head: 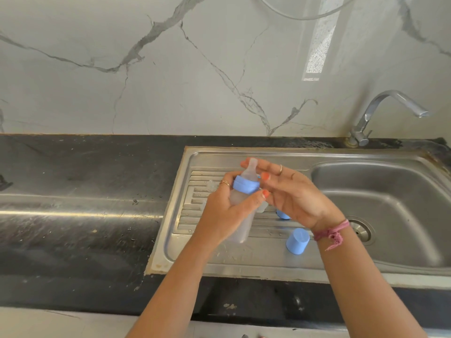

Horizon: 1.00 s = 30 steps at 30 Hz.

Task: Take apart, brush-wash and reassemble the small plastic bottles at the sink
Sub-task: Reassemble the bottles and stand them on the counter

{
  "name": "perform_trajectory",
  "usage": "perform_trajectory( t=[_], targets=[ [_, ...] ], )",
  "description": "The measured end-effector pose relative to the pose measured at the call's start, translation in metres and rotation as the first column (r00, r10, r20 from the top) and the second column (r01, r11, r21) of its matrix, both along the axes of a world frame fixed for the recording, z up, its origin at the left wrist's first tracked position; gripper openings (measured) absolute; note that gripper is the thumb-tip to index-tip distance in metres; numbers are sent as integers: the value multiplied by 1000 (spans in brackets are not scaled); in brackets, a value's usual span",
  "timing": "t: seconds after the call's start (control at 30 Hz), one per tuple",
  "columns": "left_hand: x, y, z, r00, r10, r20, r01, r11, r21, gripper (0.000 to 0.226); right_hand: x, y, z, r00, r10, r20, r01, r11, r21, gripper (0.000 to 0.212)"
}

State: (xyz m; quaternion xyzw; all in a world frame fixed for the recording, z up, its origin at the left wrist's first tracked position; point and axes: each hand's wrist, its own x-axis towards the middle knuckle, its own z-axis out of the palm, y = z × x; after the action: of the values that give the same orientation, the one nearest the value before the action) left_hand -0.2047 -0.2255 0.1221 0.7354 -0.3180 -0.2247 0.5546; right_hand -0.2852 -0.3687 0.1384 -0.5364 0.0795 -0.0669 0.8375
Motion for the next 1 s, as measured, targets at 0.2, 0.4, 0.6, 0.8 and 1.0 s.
perform_trajectory(
  t=[0.2, 0.4, 0.6, 0.8, 1.0],
  targets=[
    [9, -5, -5, 983, 65, 171, -74, 996, 45, 78, 3, 12, -5, 982, -188, -8, 183, 965, -190, 33],
    [13, -11, -13, 970, 50, 236, -70, 995, 74, 88, 10, 13, -6, 950, -267, -163, 180, 892, -415, 53],
    [19, -16, -16, 963, 31, 266, -58, 994, 95, 90, 12, 13, -1, 967, -213, -139, 136, 893, -428, 33],
    [22, -11, -14, 980, -46, 192, 34, 997, 68, 94, 15, 12, -4, 960, -212, -183, 104, 875, -472, 61],
    [33, -1, -7, 944, -326, -46, 329, 940, 90, 114, 15, 11, -3, 961, -274, -21, 236, 862, -449, 47]
  ],
)
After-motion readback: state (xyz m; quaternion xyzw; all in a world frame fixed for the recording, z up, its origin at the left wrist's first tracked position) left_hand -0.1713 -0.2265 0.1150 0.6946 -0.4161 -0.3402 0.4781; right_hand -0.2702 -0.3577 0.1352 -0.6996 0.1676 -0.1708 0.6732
